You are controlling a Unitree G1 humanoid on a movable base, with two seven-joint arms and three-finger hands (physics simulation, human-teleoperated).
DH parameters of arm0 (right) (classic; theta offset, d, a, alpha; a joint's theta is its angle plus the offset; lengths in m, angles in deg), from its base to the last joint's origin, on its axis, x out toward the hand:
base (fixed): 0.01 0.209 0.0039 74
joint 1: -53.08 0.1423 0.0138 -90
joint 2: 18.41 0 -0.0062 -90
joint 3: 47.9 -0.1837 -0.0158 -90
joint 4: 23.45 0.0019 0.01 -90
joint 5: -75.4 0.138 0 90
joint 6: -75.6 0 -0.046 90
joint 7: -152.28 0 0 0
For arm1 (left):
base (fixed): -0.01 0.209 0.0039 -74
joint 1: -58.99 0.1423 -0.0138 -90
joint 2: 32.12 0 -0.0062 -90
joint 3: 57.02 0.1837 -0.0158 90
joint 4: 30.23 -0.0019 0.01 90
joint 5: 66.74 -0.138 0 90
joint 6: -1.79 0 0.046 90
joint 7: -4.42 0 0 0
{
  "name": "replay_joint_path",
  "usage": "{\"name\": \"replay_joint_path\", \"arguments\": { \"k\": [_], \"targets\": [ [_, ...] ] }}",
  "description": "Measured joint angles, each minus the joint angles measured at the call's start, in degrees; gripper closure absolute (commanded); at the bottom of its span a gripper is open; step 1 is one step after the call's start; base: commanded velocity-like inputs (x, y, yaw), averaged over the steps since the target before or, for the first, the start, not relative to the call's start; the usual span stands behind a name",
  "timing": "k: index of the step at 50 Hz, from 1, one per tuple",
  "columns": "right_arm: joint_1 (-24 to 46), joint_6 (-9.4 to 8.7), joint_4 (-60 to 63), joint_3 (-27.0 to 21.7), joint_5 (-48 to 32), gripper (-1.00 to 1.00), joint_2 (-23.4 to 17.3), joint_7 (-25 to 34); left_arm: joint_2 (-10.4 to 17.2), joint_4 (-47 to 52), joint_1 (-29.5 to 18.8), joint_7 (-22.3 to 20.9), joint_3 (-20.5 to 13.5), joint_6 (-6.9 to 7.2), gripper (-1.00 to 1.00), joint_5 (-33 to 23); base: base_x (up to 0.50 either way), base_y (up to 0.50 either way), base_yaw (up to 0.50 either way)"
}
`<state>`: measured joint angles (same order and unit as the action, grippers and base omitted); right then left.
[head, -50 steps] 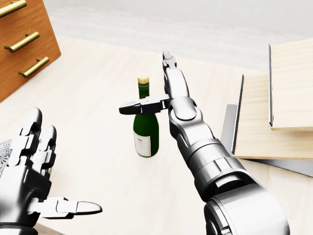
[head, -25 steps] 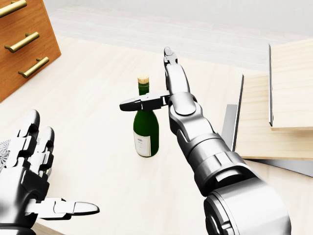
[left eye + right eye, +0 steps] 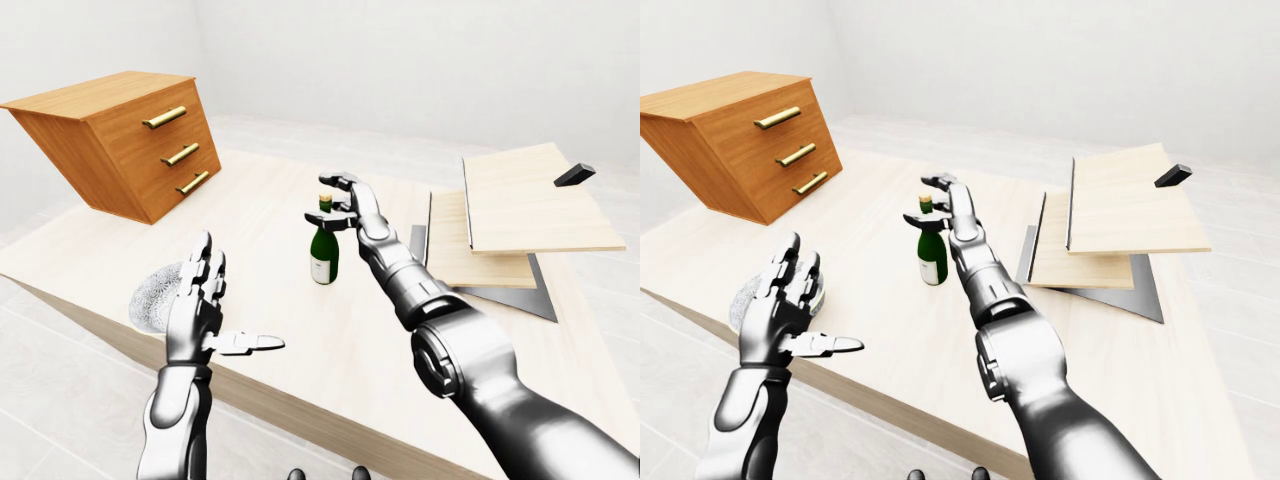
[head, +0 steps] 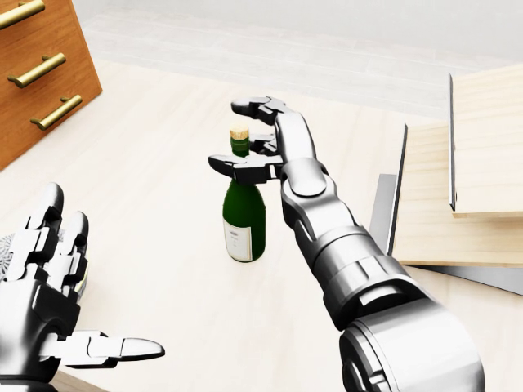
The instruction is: Put the wine bottle on the wine rack.
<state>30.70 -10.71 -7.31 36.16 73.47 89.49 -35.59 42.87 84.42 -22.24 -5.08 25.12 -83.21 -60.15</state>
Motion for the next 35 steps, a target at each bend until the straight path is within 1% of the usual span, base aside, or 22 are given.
{"name": "replay_joint_path", "arguments": {
  "k": [1,2,4,6,12,15,16,17,18,19,20,21,22,30,35],
  "targets": [
    [0.0,0.03,0.0,0.0,0.0,-0.03,0.0,0.0,0.0,0.0,0.0,0.0,0.0,0.00,-1.00,0.0,0.00,0.00,0.00],
    [-0.1,0.05,0.0,0.0,0.0,0.03,0.0,0.0,0.0,0.0,0.0,0.0,0.0,0.00,-1.00,0.0,0.00,0.00,0.00],
    [-0.1,0.09,-0.1,-0.1,-0.1,0.06,0.1,0.0,0.0,0.0,0.0,0.0,0.0,0.00,-1.00,0.0,0.00,0.00,0.00],
    [-0.2,0.13,-0.1,-0.1,-0.1,0.15,0.1,0.0,0.0,0.0,0.0,0.0,0.0,0.00,-1.00,0.0,0.00,0.00,0.00],
    [-0.4,0.37,0.0,-0.2,-0.2,0.24,0.1,0.0,-0.1,0.0,0.0,0.0,0.0,0.00,-1.00,0.0,0.00,0.00,0.00],
    [-0.5,0.59,0.0,-0.2,-0.2,0.44,0.1,0.0,-0.1,0.0,0.0,0.0,0.0,0.00,-1.00,0.0,0.00,0.00,0.00],
    [-0.5,0.59,0.0,-0.2,-0.1,0.44,0.1,0.1,-0.1,0.0,0.1,0.0,0.0,0.00,-1.00,0.0,0.00,0.00,0.00],
    [-0.5,0.58,0.1,-0.3,-0.1,0.52,0.2,0.1,-0.1,0.1,0.1,-0.1,0.0,0.00,-1.00,0.0,0.00,0.00,0.00],
    [-0.5,0.55,0.1,-0.3,0.0,0.71,0.2,0.2,-0.1,0.0,0.1,-0.1,0.0,0.00,-1.00,0.1,0.00,0.00,0.00],
    [-0.5,0.53,0.1,-0.4,0.2,0.71,0.2,0.2,-0.1,0.0,0.1,-0.1,0.0,0.00,-1.00,0.1,0.00,0.00,0.00],
    [-0.5,0.53,0.1,-0.4,0.1,0.79,0.2,0.2,-0.1,0.0,0.1,-0.1,0.0,0.00,-1.00,0.1,0.00,0.00,0.00],
    [-0.5,0.52,0.1,-0.4,0.0,0.94,0.2,0.2,-0.1,0.0,0.1,-0.1,0.0,0.00,-1.00,0.1,0.00,0.00,0.00],
    [-0.5,0.52,0.2,-0.4,-0.1,1.00,0.2,0.1,-0.1,0.0,0.1,-0.1,0.0,0.00,-1.00,0.1,0.00,0.00,0.00],
    [-0.6,0.74,0.2,-1.6,0.3,1.00,0.5,0.9,-0.1,-0.3,0.1,-0.3,0.0,0.00,-1.00,0.2,0.00,0.00,0.00],
    [-0.8,0.75,0.1,-1.3,-0.4,1.00,0.4,0.8,-0.1,-0.5,0.1,-0.3,0.1,0.00,-1.00,0.2,0.00,0.00,0.00]
  ]
}}
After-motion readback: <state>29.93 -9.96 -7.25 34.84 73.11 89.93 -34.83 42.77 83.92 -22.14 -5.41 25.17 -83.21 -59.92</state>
